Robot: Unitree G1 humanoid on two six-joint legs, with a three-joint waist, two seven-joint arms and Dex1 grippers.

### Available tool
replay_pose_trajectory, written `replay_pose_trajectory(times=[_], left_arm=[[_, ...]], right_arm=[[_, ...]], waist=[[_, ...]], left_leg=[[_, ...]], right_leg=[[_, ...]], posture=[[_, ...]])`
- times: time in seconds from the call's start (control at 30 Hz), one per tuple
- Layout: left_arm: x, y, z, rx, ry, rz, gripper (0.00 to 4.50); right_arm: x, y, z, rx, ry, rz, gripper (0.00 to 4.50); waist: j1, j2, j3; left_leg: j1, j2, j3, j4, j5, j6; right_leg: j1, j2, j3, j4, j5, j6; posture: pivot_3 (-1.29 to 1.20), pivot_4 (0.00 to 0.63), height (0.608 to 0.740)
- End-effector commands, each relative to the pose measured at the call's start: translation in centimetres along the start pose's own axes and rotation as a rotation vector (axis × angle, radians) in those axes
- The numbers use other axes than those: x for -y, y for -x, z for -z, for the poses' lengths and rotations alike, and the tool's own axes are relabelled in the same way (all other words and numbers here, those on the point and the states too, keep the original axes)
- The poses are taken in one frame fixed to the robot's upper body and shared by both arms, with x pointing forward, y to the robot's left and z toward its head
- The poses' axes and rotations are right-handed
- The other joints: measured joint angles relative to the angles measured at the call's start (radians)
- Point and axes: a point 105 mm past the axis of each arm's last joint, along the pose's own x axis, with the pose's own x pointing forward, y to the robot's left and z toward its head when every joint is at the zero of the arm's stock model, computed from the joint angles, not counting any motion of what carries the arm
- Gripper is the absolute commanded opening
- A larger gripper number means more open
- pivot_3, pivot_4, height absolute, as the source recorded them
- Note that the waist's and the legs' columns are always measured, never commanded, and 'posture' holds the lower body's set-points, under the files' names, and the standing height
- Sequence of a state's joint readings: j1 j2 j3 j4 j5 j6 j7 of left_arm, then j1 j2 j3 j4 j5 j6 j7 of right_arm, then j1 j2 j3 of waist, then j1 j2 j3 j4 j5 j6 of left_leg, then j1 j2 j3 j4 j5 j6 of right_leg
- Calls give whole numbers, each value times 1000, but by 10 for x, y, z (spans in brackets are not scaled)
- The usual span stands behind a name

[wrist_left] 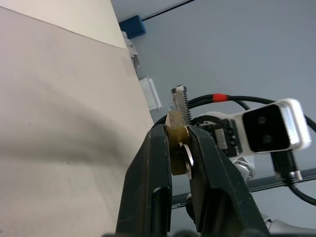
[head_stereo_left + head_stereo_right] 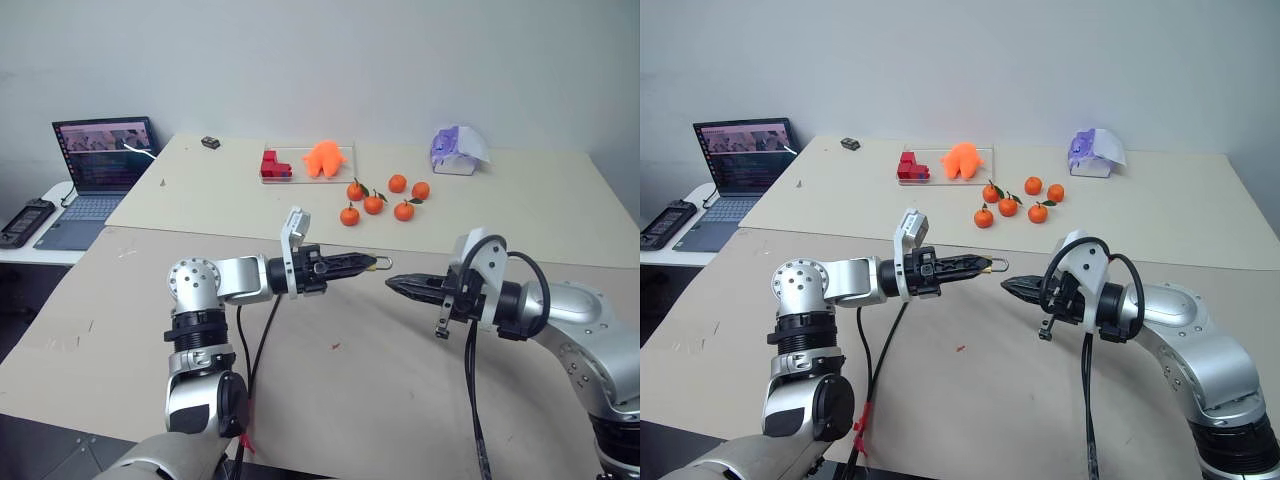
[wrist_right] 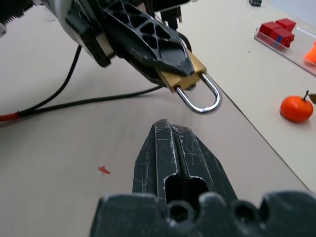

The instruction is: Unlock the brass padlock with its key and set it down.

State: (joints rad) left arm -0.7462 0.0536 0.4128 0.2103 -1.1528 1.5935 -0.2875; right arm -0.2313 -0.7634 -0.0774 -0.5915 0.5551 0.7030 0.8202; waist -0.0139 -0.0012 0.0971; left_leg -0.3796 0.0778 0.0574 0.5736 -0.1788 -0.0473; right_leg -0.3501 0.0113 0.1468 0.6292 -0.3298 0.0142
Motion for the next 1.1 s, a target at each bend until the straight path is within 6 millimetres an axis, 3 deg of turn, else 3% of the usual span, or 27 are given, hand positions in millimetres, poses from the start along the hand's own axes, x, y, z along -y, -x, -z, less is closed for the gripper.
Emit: replay_pose_trajectory(times=[0.03,0.73,1.1], left_arm=[[5,-2,-1,10,-12,27,72],[0,-6,15,-4,15,31,72],[0,1,10,16,1,14,72]], right_arm=[[-1,-2,-13,43,49,4,64],[15,-5,-28,73,125,58,64],[15,-2,-28,55,128,44,64]], waist=[[0,0,0],[0,0,0],[-1,0,0]], left_leg=[[0,0,0,0,0,0],[0,0,-1,0,0,0],[0,0,-1,0,0,0]], right_leg=[[0,0,0,0,0,0],[0,0,0,0,0,0],[0,0,0,0,0,0]], posture=[[0,150,723],[0,150,723],[0,150,723]])
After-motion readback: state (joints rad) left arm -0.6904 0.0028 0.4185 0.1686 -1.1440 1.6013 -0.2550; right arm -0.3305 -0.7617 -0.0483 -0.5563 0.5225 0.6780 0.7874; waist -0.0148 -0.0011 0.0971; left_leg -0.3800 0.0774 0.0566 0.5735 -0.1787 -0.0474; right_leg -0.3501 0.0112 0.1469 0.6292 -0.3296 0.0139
